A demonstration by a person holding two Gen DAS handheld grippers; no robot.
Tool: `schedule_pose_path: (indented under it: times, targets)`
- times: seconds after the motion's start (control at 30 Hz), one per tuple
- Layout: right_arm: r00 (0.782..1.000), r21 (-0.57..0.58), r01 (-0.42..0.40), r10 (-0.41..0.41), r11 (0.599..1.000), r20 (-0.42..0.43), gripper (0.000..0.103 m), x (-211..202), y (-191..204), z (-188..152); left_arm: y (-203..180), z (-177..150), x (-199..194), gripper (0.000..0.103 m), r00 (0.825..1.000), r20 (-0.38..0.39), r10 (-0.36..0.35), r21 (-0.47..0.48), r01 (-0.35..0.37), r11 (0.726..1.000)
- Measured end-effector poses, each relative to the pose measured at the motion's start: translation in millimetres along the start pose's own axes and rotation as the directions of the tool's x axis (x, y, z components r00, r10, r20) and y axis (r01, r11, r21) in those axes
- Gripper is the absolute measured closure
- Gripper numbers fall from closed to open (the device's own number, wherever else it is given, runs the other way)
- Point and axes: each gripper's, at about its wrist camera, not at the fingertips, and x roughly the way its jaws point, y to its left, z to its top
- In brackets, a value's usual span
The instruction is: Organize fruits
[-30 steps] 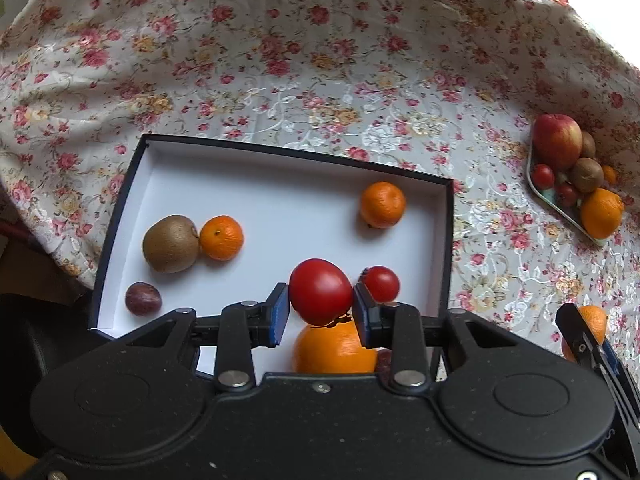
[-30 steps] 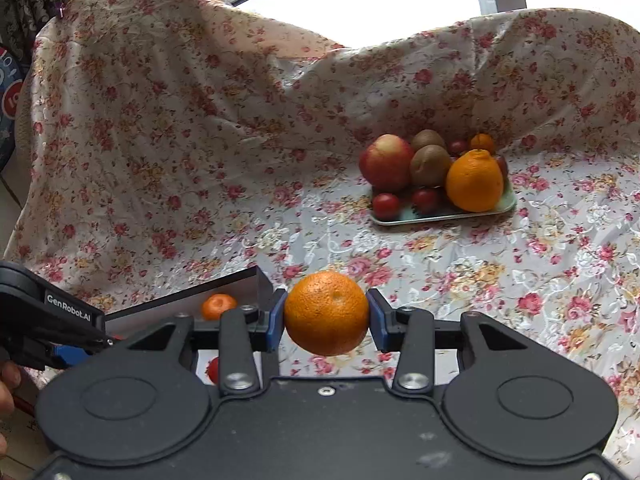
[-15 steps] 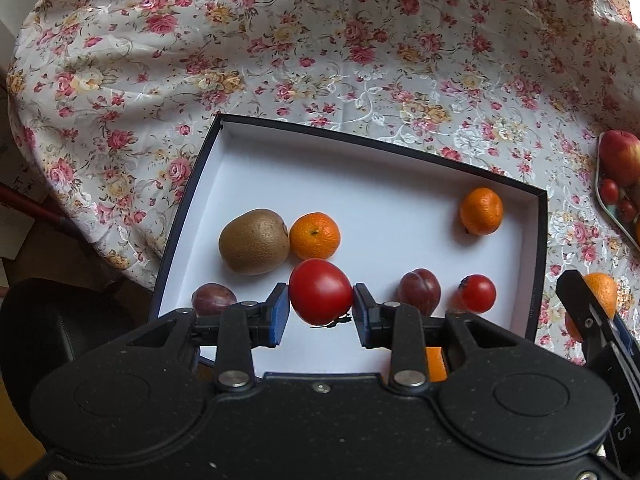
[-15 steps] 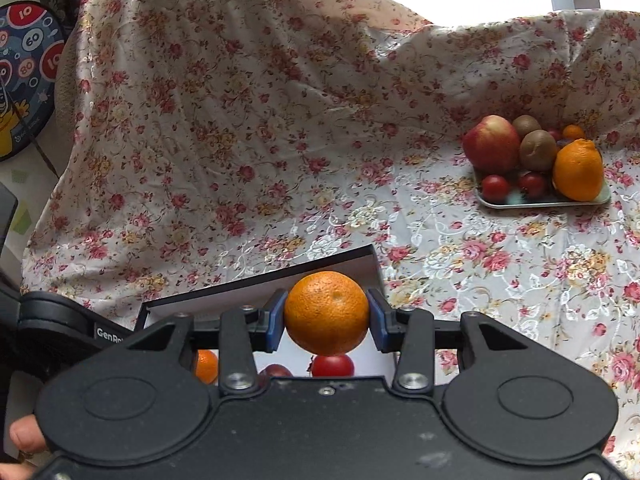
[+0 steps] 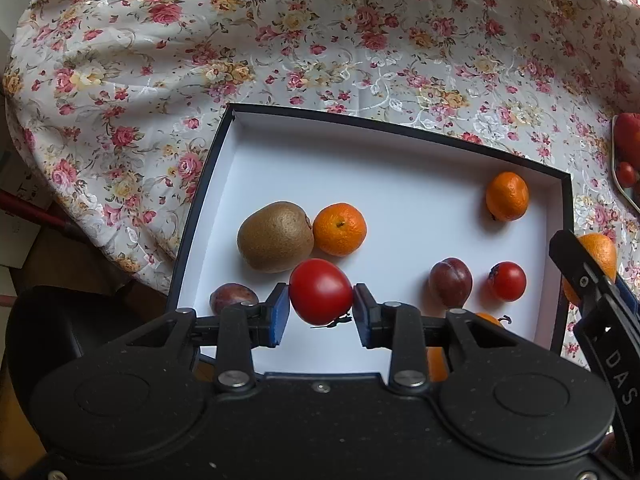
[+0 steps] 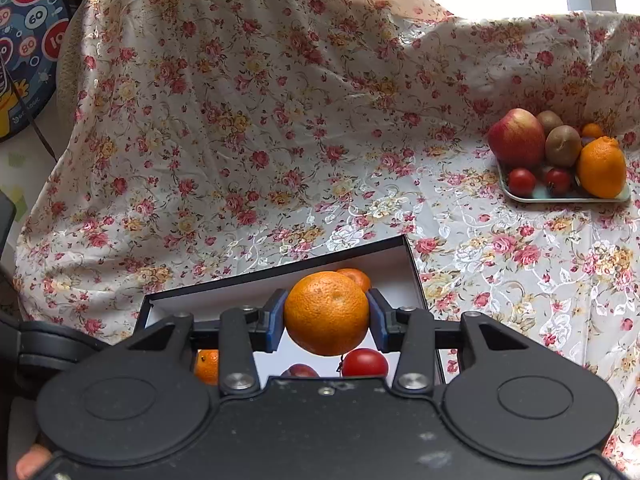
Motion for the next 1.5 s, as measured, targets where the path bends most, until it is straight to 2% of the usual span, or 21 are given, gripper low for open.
schedule_pose_path:
  times: [0.37,0.6,0.73,0.83,1.0,1.23,1.4,1.5]
  targets:
    - [0.999,-0.038,-0.002,0.004,0.999,0.033,0.056,-10,4,2,1,-1,-7,0.060,0.998,0.052,-0.039,0.021,0.038,0.999]
    - [0.999,-0.036,0.023,-0.025,0.999,-0.042,0.056,-19,-8,-4,-11,-15,-17,0.059,0.989,0.142,-0.029,0.109,0.014,0.994]
    - [0.994,-0.070,0.049,-0.056,0.996,-0.094,0.056,-26,-12,-10,-17,-28,-23,0.056,0.983,0.174,-0.054,0.134,0.030,0.991]
    - [0.988,-0.080,0.070,-0.080,0.994,-0.130,0.056,-31,-17,-14,-17,-44,-28,0.056,0.981,0.182,-0.063,0.116,0.042,0.992]
    - [0.984,-0.091,0.086,-0.099,0.992,-0.147,0.056,-44,-25,-22,-11,-72,-38,0.056,0.978,0.205,-0.029,0.094,0.010,0.995]
    - [0.985,-0.099,0.075,-0.090,0.992,-0.148,0.056,-69,-34,-31,1,-91,-57,0.055,0.972,0.224,-0.064,0.029,0.060,0.998]
    - [0.988,-0.106,0.062,-0.076,0.992,-0.138,0.056,-83,-38,-34,-11,-102,-65,0.055,0.970,0.243,-0.005,0.078,-0.014,0.997]
    - [0.988,-0.117,0.055,-0.071,0.992,-0.137,0.056,-89,-39,-35,-14,-111,-65,0.055,0.969,0.248,0.004,0.084,-0.026,0.996]
